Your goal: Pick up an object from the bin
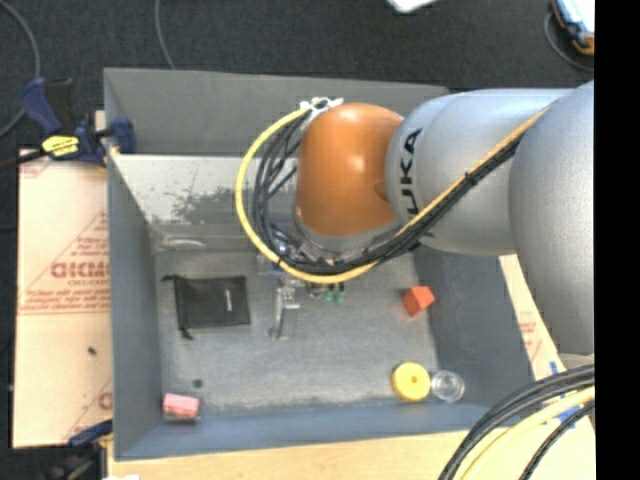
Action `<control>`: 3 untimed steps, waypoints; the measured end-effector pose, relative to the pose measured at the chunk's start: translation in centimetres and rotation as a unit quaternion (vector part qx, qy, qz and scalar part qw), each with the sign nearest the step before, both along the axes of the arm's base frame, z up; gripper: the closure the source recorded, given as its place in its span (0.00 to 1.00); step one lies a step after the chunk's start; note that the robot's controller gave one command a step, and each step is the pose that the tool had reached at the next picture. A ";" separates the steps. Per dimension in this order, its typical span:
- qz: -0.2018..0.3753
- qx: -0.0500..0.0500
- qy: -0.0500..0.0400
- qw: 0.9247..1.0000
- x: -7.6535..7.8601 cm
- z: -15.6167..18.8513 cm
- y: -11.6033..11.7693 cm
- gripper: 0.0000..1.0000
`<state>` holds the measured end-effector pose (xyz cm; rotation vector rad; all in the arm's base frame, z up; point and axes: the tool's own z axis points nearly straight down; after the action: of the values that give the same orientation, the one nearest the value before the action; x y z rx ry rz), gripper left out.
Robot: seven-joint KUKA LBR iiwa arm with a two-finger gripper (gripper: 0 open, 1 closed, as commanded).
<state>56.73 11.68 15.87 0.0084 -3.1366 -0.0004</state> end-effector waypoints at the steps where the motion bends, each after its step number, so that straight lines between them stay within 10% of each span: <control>1: -0.002 0.001 -0.004 1.000 0.2 0.5 -0.1 0.00; 2: -0.076 0.001 -0.003 0.997 -0.1 -5.2 4.1 0.00; 3: 0.002 0.000 -0.002 1.000 -0.2 -7.2 4.6 0.00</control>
Offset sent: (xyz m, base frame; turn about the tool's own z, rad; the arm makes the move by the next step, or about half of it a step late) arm -0.0056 0.0681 -0.0887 0.2383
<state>56.58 16.29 8.62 0.0158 -3.1411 0.0006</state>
